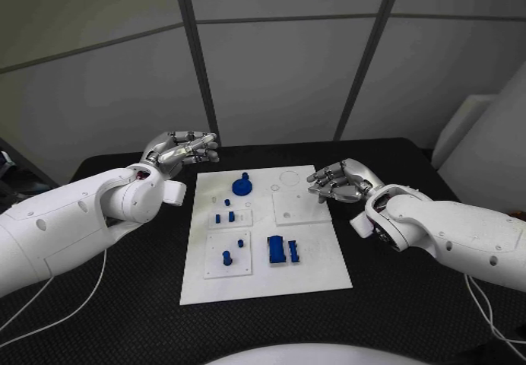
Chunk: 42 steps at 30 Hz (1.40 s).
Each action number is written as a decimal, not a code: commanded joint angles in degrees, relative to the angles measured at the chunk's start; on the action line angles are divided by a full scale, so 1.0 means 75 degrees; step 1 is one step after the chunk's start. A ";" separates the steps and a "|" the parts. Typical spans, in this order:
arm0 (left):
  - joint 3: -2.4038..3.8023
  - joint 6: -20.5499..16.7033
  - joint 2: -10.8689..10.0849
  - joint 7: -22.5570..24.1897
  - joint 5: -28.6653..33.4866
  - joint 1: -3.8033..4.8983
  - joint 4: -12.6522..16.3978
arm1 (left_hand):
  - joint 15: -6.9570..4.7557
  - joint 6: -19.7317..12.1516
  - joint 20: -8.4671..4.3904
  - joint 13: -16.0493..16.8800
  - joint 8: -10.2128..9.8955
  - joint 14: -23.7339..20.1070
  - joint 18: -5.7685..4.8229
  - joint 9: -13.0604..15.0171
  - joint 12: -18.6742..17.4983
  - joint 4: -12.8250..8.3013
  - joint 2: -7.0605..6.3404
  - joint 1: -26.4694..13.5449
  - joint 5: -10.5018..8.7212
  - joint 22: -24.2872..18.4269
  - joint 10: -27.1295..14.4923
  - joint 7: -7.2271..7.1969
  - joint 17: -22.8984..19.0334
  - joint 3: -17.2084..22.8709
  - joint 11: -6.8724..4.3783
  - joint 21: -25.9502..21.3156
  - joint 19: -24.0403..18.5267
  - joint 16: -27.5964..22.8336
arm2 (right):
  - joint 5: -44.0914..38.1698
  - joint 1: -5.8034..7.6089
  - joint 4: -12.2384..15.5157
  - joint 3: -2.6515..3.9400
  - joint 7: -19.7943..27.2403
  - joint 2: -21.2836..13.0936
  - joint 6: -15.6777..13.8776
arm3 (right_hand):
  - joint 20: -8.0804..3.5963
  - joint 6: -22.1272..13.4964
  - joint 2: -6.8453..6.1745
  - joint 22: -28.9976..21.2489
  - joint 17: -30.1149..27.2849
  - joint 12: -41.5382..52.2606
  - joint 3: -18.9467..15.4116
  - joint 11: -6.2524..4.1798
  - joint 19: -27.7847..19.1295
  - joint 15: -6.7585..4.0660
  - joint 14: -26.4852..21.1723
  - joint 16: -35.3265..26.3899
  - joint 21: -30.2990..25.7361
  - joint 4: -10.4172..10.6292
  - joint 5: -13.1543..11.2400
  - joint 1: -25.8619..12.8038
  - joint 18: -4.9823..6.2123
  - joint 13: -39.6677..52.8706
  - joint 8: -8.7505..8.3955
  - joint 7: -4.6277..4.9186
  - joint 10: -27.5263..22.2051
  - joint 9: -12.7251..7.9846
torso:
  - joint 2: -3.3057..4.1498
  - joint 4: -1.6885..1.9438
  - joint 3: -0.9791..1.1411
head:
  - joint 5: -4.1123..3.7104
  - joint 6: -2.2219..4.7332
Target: Assemble the parts on the task board
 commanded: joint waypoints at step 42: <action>-0.0900 -0.4386 0.0091 0.1662 0.0690 -0.0349 0.1976 | -0.0600 -0.5368 -0.1453 -0.0775 -0.1411 -0.6196 -0.1413 -0.0520 -0.2479 -0.0854 0.0750 -0.8056 -0.0910 -0.5926 -0.6019 -0.1294 -0.1918 -0.2583 -0.0952 -0.1525 -0.6025 -0.3941 | 0.5533 0.0402 0.0709 -0.0568 0.2697 0.0651 -0.2539 | -0.0911 -0.5709 0.0451 -0.3939 -0.4707 -0.2995 -0.0879 -0.0689 -0.6027 -0.0185 -0.7371 -0.3121 -0.4227 -0.1318 -0.1042 -0.9342 -0.1369 -0.3597 -0.0884 -0.1347 -0.5955 -0.1053 | -0.0545 0.0234 -0.0007 | 0.0300 0.1139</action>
